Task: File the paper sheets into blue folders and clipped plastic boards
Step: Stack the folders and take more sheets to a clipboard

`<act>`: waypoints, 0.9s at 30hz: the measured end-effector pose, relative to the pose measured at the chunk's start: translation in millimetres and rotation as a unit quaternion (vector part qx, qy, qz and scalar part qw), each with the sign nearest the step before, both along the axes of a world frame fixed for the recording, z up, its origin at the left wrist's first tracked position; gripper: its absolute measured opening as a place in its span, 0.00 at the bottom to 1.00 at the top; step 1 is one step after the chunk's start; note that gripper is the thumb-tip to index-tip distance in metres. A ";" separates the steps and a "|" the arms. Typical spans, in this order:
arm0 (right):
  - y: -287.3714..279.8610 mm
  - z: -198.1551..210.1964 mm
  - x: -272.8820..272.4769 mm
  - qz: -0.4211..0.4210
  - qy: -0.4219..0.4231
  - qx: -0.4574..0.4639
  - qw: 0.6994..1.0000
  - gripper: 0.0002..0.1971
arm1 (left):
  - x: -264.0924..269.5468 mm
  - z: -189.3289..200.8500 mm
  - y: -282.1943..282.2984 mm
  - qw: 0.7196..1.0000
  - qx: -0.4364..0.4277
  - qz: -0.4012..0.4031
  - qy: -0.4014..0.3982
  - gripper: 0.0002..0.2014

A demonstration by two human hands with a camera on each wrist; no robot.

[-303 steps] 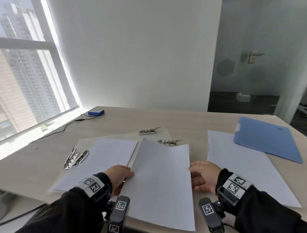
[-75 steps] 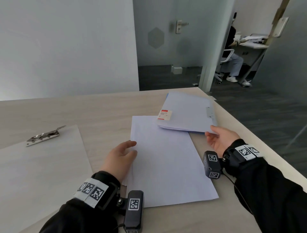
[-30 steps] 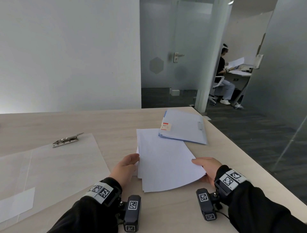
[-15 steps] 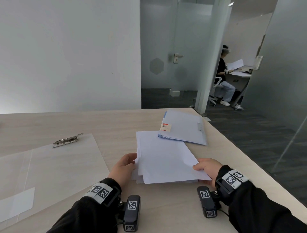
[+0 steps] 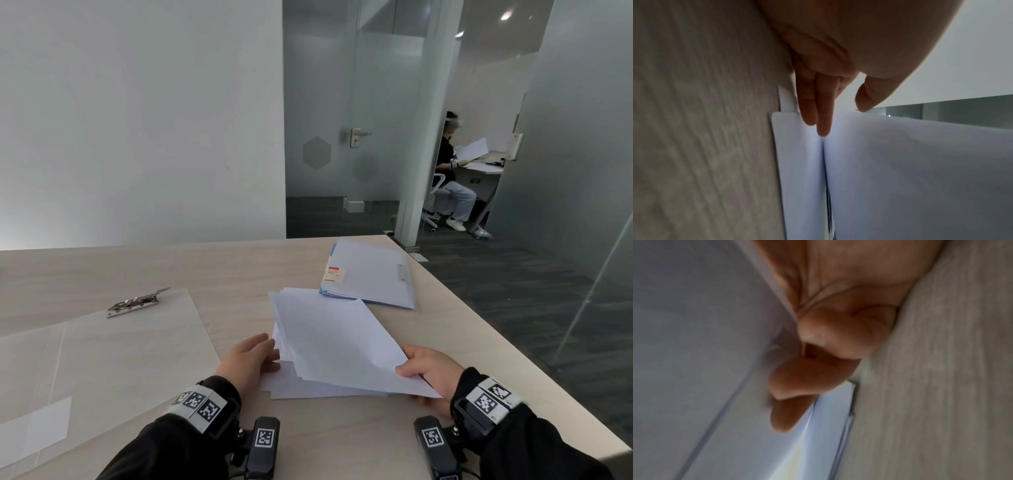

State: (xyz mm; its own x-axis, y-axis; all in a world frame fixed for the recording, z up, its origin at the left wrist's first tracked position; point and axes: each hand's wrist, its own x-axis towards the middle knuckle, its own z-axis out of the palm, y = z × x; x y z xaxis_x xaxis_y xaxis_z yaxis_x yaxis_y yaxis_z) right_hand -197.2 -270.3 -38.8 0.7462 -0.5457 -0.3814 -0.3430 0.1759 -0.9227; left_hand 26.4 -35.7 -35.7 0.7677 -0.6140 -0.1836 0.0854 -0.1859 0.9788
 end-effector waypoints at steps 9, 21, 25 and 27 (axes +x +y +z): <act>11.9 -5.2 5.3 0.025 -0.010 0.009 1.000 0.29 | -2.4 7.8 9.7 0.997 0.060 -0.049 -0.006 0.07; 6.0 -6.5 7.9 -0.022 -0.009 -0.021 1.000 0.09 | -1.5 7.0 6.8 0.997 0.062 -0.044 -0.009 0.12; 4.7 -7.2 5.3 -0.028 -0.013 -0.013 0.999 0.14 | 1.5 9.4 9.2 0.996 0.082 -0.020 -0.026 0.11; 4.9 -6.3 4.0 -0.028 -0.012 -0.008 0.999 0.17 | 3.7 10.0 11.3 0.996 0.089 -0.020 -0.024 0.09</act>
State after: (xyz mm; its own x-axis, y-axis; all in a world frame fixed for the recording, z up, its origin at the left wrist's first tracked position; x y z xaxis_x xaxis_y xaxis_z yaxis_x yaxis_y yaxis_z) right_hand -193.2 -265.5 -45.2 0.7230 -0.5931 -0.3543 -0.3101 0.1797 -0.9336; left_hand 30.1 -24.4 -25.7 0.7536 -0.6057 -0.2554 0.0275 -0.3591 0.9329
